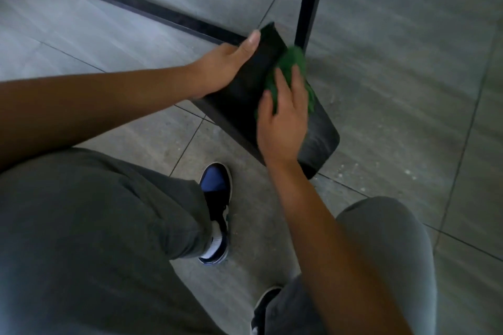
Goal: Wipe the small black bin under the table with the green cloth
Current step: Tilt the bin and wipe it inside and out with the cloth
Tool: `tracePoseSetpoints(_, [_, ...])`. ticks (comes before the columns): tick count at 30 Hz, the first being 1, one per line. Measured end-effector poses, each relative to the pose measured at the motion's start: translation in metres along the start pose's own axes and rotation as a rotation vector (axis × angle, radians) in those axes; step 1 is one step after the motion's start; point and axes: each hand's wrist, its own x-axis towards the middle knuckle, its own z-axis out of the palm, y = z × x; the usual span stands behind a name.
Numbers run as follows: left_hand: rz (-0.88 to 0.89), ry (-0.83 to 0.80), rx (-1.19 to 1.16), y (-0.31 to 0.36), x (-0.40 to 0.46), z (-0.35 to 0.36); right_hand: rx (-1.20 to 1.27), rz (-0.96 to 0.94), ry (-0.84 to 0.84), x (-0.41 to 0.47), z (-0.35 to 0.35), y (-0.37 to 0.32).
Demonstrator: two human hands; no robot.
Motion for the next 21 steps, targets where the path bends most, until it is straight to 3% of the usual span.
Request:
tracePoseSetpoints(5, [-0.07, 0.019, -0.062, -0.016, 0.0, -0.01, 0.049, 0.516, 0.097, -0.033, -0.043, 0.088])
tracePoseSetpoints(8, [-0.064, 0.025, -0.053, -0.01, -0.001, -0.008, 0.181, 0.629, 0.225, -0.012, -0.063, 0.077])
tracePoseSetpoints(11, [-0.07, 0.019, -0.074, -0.009, 0.002, -0.011, 0.276, 0.443, 0.263, 0.018, -0.069, 0.032])
tracePoseSetpoints(15, [-0.141, 0.02, -0.163, -0.01, 0.007, -0.006, 0.198, 0.025, 0.102, 0.03, -0.032, -0.037])
tracePoseSetpoints(18, [-0.122, -0.013, -0.189, -0.003, 0.002, -0.004, 0.067, -0.074, 0.036, 0.022, 0.003, -0.061])
tracePoseSetpoints(21, [-0.088, 0.055, -0.132, 0.0, -0.001, -0.003, -0.09, -0.094, 0.037, 0.017, 0.006, -0.032])
